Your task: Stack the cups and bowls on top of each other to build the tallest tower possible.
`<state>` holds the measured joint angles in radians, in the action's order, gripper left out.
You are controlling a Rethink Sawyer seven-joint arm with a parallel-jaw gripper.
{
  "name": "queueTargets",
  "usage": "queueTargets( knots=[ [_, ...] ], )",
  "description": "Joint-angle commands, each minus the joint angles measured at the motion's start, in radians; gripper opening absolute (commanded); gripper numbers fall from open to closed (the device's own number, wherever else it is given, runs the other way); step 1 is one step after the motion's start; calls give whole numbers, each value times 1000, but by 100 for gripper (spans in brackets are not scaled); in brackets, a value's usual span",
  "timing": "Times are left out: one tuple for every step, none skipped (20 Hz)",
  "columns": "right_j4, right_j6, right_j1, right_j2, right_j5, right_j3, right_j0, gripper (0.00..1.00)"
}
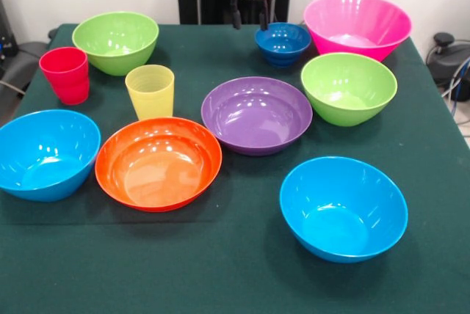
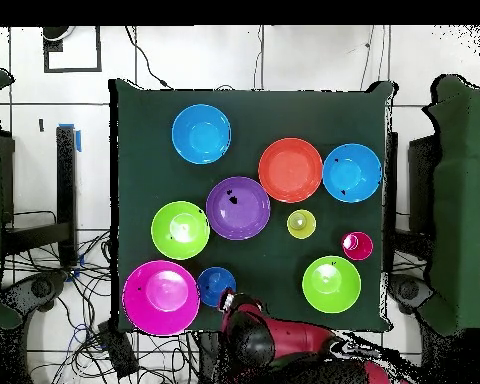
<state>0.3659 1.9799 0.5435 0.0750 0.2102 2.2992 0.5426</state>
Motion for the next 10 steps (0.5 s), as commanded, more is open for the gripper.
queueTargets(
  knots=[
    [-48, 169, -113, 35, 84, -121, -59, 100],
    [-48, 169, -124, 35, 91, -128, -62, 100],
    [-48, 169, -130, 38, 92, -129, -62, 100],
    [-48, 171, -134, 42, 96, -128, -62, 100],
    [-46, 170, -137, 47, 96, -128, -60, 100],
    [-45, 168, -135, 53, 90, -128, -54, 100],
    [-42, 166, -136, 55, 90, -128, -54, 100],
    [-43, 165, -134, 58, 87, -128, -53, 100],
    [-45, 165, -136, 57, 90, -128, -56, 100],
    [-46, 165, -134, 55, 91, -127, -58, 100]
  ],
)
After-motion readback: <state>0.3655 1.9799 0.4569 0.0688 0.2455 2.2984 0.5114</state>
